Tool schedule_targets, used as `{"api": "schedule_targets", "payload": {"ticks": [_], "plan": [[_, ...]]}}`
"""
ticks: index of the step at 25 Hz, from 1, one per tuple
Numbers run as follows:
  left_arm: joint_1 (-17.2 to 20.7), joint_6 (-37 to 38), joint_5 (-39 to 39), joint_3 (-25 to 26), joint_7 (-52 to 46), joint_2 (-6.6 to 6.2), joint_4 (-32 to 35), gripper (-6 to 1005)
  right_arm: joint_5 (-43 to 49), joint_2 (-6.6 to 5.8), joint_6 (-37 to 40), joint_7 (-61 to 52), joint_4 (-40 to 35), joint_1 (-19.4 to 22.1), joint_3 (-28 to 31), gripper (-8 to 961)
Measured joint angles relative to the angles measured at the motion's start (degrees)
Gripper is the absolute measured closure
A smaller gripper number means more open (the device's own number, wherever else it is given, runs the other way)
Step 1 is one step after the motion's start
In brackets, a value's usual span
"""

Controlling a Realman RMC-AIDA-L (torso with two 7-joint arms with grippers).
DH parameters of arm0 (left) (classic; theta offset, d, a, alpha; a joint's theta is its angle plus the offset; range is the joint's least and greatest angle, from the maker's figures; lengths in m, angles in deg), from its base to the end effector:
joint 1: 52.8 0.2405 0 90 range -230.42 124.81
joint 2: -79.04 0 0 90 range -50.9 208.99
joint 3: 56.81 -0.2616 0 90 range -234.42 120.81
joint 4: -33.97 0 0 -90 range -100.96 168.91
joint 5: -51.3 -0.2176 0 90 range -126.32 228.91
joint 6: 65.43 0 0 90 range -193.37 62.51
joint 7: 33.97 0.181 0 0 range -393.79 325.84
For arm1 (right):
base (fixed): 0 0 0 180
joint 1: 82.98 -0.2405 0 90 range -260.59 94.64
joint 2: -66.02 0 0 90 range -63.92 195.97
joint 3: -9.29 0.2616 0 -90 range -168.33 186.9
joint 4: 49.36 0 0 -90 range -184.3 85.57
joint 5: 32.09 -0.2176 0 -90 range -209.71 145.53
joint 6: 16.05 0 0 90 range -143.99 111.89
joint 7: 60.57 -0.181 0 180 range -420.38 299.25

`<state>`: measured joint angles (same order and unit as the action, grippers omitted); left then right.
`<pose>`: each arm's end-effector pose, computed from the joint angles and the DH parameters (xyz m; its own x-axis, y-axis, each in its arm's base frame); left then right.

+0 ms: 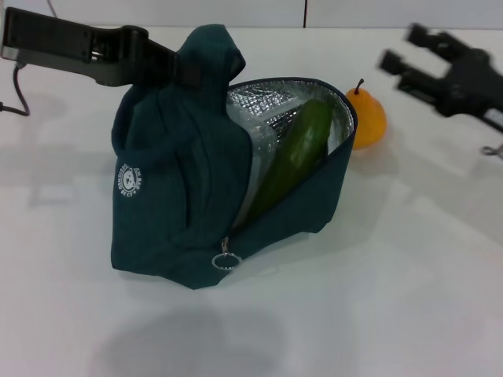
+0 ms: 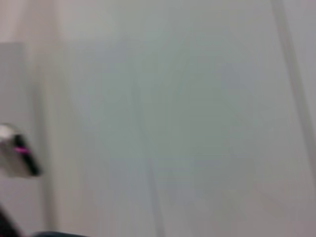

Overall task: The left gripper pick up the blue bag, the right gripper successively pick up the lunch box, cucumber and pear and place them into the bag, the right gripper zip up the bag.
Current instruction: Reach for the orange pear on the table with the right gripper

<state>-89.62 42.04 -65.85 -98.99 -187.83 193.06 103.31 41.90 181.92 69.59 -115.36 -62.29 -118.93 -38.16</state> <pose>-0.1654 0.3708 0.0709 0.3996 0.8606 0.3157 0.8753 -0.4606 0.1475 0.2131 0.3907 -0.0214 0.5429 -0.0434 -0.8386 -0.4980 -0.8207 -0.2799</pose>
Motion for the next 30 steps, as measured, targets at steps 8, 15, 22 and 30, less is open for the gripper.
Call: {"api": "schedule_targets", "payload": {"ticks": [8, 15, 22, 30], "plan": [[0.55, -0.01, 0.01, 0.00, 0.05, 0.23, -0.21, 960, 0.93, -0.65, -16.40, -8.99, -7.69, 2.40, -4.02, 206], [0.63, -1.63, 0.01, 0.00, 0.37, -0.27, -3.49, 960, 1.34, -0.05, -26.92, -8.73, -9.83, -0.92, -15.35, 217], [0.27, -2.01, 0.01, -0.01, 0.40, -0.29, -3.36, 960, 1.35, 0.10, -29.14, -8.56, -9.61, -3.46, -18.01, 265], [0.01, -2.17, -0.01, -0.01, 0.40, -0.32, -3.27, 960, 0.04, 0.29, -34.67, -8.56, -9.44, -5.66, -26.08, 329]]}}
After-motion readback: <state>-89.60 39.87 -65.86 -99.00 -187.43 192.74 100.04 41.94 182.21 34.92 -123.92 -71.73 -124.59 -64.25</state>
